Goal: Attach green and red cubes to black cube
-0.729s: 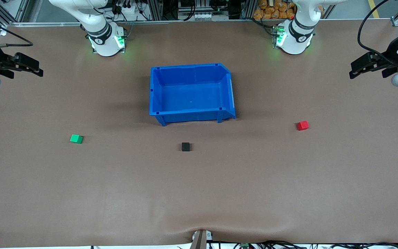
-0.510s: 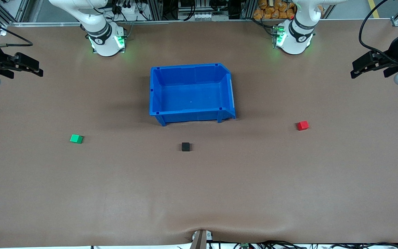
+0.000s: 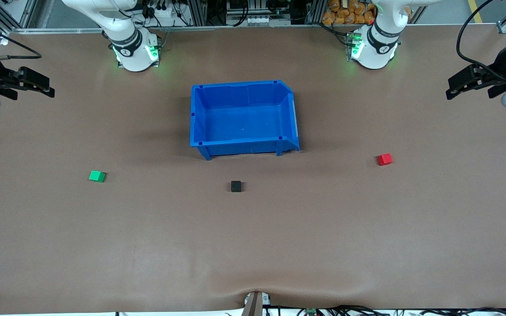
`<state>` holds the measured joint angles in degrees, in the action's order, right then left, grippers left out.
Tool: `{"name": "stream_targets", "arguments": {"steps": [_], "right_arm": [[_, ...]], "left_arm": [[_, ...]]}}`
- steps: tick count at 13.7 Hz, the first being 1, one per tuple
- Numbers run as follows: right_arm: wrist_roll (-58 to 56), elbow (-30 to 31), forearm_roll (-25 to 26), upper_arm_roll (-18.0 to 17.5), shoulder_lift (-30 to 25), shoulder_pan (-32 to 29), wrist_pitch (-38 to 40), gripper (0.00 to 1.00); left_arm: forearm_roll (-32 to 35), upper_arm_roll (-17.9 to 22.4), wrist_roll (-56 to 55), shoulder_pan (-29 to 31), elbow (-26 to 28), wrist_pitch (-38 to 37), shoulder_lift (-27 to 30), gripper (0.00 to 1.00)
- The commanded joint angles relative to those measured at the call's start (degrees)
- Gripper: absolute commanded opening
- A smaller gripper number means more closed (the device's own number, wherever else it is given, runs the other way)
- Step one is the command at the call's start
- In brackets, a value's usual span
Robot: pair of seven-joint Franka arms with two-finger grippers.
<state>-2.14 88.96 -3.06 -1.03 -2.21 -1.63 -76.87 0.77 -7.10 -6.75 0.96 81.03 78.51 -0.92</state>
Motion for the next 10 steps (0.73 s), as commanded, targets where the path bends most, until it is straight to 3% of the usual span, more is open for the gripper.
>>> {"name": "stream_targets", "arguments": {"steps": [1,10], "right_arm": [[0.4,-0.5,-0.4,-0.2,-0.3,-0.3,0.1,1.00],[0.4,-1.1,0.2,-0.2,-0.1,-0.2,-0.2,1.00]], "left_arm": [[0.7,0.0,0.3,0.1,-1.1,-0.7,-0.5,1.00],[0.5,-0.3,0.1,-0.5,-0.6,-1.2,-1.4,1.00]]}}
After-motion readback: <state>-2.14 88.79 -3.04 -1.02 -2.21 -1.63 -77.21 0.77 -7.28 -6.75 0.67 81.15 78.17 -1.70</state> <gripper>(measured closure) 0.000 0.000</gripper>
